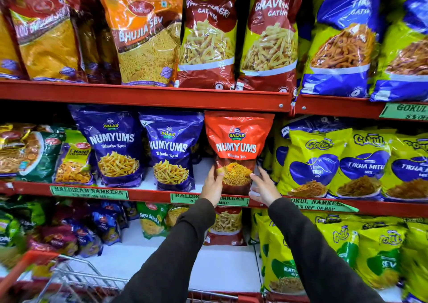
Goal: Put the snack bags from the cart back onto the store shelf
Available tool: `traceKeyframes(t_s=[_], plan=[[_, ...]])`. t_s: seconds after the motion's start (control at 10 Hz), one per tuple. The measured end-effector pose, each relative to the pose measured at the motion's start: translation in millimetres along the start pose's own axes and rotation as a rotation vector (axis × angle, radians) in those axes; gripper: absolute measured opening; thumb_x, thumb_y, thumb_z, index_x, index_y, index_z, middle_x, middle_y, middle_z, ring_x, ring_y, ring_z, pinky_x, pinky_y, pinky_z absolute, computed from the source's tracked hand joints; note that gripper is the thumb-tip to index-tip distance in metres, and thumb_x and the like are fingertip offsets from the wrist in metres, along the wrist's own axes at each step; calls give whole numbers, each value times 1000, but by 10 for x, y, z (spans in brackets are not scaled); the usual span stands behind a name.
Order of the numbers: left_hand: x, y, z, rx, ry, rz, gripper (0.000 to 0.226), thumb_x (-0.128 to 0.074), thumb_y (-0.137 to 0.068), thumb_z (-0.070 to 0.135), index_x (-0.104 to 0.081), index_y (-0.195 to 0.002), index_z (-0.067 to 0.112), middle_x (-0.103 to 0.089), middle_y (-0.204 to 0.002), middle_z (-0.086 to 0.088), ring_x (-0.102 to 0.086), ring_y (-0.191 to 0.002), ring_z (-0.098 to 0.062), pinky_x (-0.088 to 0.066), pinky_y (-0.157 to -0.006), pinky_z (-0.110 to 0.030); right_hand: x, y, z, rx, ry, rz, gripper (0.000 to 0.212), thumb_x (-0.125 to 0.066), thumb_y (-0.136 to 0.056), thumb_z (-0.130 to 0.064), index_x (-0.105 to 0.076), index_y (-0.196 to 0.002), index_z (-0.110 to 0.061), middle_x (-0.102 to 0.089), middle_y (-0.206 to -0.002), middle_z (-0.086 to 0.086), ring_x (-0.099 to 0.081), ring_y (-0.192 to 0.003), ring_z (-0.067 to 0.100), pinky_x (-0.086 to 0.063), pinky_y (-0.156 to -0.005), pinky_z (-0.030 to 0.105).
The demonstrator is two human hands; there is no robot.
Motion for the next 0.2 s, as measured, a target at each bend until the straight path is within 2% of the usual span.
traceKeyframes(t_s=[0.1, 0.2], plan=[[144, 235, 97, -143, -108, 147, 47, -41, -100, 32, -35, -145, 22, -35, -150, -7, -35, -140, -21, -28, -116, -33, 138, 302, -254, 123, 100, 20, 47, -50, -97, -22, -39, -142, -18, -38, -151, 13, -50, -126, 34, -44, -104, 55], [295, 446, 437, -462, -153, 285, 32, -40, -99, 20, -52, -129, 25, -49, -130, -5, -50, -117, -2, -42, -99, -18, 438, 695, -805, 384, 76, 35, 23, -55, -95, -21, -61, -117, -25, -57, -134, 14, -65, -101, 27, -58, -81, 49]])
Point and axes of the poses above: each hand's wrist, its own y-axis away from the middle knuckle, its own x-axis out of the back of the hand, z = x × y, the point moved 5 cm from there along -y, towards the middle knuckle
